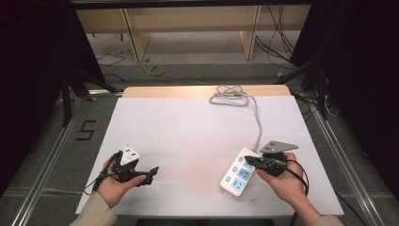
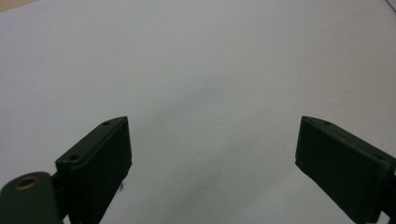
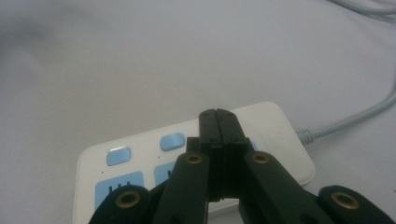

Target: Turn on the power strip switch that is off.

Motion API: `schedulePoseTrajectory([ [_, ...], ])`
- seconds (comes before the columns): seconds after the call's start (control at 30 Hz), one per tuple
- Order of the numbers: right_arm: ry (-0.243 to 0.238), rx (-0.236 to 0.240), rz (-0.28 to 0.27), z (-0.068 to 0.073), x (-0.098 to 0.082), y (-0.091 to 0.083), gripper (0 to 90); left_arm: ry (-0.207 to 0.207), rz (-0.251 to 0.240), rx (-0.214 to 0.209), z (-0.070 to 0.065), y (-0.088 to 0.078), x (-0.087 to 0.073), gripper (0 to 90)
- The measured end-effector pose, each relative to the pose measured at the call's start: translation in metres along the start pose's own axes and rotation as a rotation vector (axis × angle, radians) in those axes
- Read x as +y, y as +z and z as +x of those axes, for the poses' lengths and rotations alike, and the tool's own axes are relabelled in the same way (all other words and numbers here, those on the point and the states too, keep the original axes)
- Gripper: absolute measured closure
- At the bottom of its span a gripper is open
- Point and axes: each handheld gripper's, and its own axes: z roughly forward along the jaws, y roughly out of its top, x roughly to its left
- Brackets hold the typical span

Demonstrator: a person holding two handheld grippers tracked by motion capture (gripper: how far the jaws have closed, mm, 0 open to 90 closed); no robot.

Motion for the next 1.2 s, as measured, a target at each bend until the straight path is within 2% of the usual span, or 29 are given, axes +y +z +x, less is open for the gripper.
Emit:
schedulePoseTrajectory([
  [1.2,-0.021,0.03,0.053,0.007,0.007,0.012,90.0,0.003,0.001,0.0,0.0,0.0,0.0,10.2],
])
